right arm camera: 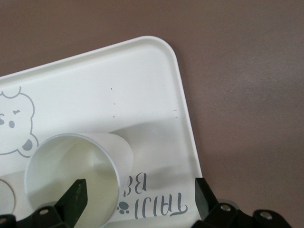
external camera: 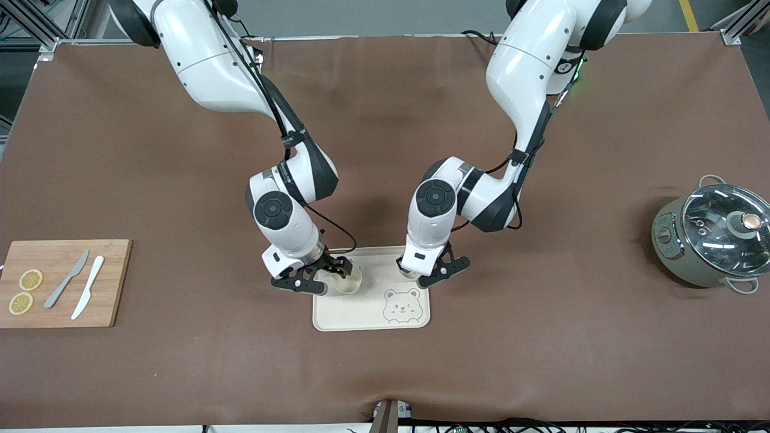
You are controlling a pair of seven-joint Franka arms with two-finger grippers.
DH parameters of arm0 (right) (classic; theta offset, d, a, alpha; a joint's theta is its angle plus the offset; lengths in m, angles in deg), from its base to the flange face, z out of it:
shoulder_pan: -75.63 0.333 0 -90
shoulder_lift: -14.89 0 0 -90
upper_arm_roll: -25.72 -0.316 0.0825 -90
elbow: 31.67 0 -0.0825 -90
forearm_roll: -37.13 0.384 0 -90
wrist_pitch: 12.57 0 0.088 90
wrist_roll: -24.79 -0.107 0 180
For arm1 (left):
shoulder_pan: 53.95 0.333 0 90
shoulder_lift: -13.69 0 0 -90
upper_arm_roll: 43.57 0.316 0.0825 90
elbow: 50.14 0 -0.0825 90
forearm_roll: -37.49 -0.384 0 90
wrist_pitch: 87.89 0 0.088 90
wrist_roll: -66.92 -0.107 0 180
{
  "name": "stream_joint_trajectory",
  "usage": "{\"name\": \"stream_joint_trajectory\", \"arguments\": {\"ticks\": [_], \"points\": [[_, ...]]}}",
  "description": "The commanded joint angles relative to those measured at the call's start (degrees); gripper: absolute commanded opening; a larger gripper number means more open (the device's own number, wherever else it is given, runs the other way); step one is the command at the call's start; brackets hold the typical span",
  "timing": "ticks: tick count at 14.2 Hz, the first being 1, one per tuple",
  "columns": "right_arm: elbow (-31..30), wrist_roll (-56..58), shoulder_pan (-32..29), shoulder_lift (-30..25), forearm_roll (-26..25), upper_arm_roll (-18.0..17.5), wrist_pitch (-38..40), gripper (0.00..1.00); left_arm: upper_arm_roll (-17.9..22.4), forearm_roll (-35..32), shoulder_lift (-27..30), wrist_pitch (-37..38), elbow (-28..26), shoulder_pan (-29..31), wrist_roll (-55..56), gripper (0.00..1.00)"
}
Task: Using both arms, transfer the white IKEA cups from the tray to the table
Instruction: 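Close the left gripper and the right gripper on the cup rims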
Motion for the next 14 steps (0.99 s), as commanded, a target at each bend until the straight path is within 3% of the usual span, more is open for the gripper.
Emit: {"name": "stream_joint_trajectory", "arguments": {"ticks": [1,5,6,8,11,14], "points": [[2.0,-1.9,0.6,1.9,-1.2,0.5,-0.7,1.00,0.9,-1.1,0.8,0.5,1.0,0.0,3.4,0.00],[2.6,-1.9,0.6,2.5,-1.2,0.5,-0.7,1.00,2.4,-0.8,2.1,0.7,1.0,0.2,3.6,0.00],[2.6,-2.0,0.6,2.8,-1.1,0.5,-0.7,0.95,2.4,-0.8,2.4,0.8,1.0,0.3,3.5,0.00],[3.0,-2.0,0.6,3.0,-1.1,0.5,-0.7,0.65,3.0,-0.7,3.6,0.8,1.0,1.3,3.5,0.00],[3.0,-2.0,0.6,3.1,-1.0,0.4,-0.7,0.37,3.5,-1.0,3.8,0.8,1.0,3.2,3.2,0.00],[3.0,-2.1,0.6,3.1,-1.0,0.4,-0.7,0.18,3.6,-1.3,4.8,0.8,0.8,5.9,1.8,0.00]]}}
